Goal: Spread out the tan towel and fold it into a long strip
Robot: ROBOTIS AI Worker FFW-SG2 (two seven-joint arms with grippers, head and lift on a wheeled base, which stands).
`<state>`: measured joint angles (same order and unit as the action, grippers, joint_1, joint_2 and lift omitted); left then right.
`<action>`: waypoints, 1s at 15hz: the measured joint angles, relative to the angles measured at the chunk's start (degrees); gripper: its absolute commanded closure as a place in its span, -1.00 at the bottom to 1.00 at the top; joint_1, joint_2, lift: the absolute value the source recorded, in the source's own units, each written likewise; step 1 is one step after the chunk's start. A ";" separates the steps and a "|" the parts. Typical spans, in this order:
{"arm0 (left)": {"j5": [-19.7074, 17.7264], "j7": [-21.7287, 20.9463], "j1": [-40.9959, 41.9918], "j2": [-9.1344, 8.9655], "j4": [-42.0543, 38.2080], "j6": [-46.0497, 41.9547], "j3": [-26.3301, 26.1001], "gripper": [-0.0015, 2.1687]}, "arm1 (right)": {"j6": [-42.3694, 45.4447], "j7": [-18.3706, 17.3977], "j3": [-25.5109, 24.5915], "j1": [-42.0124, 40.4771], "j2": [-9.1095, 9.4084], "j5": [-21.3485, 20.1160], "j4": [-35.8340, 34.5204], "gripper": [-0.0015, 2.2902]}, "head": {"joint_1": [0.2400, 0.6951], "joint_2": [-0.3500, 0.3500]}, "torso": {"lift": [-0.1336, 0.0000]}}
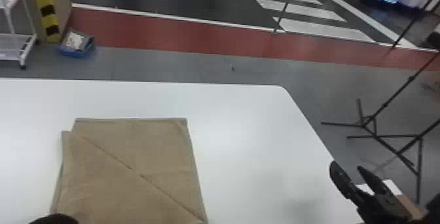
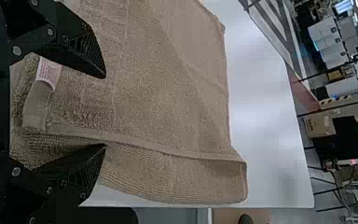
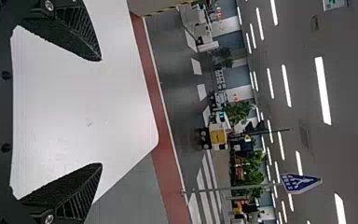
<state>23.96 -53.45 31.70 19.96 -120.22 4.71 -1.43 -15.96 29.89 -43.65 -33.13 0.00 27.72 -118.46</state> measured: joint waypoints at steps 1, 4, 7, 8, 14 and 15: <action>-0.04 -0.06 0.07 0.04 -0.13 0.00 0.19 -0.62 | -0.20 0.06 -0.08 0.14 0.00 0.03 0.13 -0.93 | 1.00 -1.00 | -0.77; -0.06 0.01 -0.08 -0.16 -0.19 0.05 0.81 -0.62 | -0.34 0.16 -0.13 0.42 0.00 0.02 0.37 -0.93 | 1.00 -1.00 | -0.77; -0.14 0.44 -0.43 -0.37 -0.34 0.18 1.65 -0.62 | -0.47 0.16 -0.16 0.76 0.00 -0.11 0.55 -0.93 | 1.00 -1.00 | -0.77; -0.18 0.72 -0.55 -0.42 -0.36 0.22 1.85 -0.62 | -0.50 0.16 -0.15 0.86 0.00 -0.12 0.62 -0.93 | 1.00 -1.00 | -0.77; -1.99 1.83 -0.68 -0.92 -2.64 1.90 3.64 -0.62 | -1.06 0.28 0.31 1.54 0.00 -0.37 0.87 -0.93 | 1.00 -1.00 | -0.77; -2.04 2.03 -0.72 -1.00 -2.75 2.02 3.66 -0.61 | -1.17 0.33 0.37 1.57 0.00 -0.38 0.87 -0.93 | 1.00 -1.00 | -0.77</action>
<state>21.92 -51.41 30.97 18.97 -122.96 6.73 2.23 -17.13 30.22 -43.28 -31.56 0.00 27.34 -117.60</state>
